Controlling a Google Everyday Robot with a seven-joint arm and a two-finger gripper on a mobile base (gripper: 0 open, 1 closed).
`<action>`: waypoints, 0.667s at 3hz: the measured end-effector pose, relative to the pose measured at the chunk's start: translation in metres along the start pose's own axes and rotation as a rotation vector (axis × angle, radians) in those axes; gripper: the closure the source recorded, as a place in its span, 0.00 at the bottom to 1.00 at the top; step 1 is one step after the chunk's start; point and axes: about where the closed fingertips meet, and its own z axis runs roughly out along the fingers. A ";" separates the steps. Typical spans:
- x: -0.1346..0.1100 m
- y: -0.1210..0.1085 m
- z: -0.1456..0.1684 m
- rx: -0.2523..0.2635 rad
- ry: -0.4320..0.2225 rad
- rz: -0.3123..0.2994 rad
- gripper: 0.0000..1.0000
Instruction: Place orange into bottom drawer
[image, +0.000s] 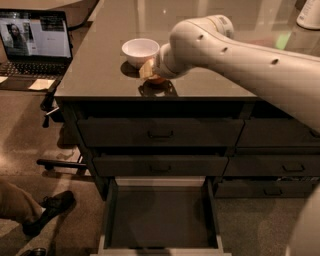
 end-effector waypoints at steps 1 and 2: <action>0.011 -0.011 -0.036 -0.006 -0.038 0.000 1.00; 0.036 -0.027 -0.089 -0.016 -0.053 -0.027 1.00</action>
Offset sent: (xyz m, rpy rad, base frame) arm -0.1335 -0.1240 0.0489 -0.0087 -0.0952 0.0494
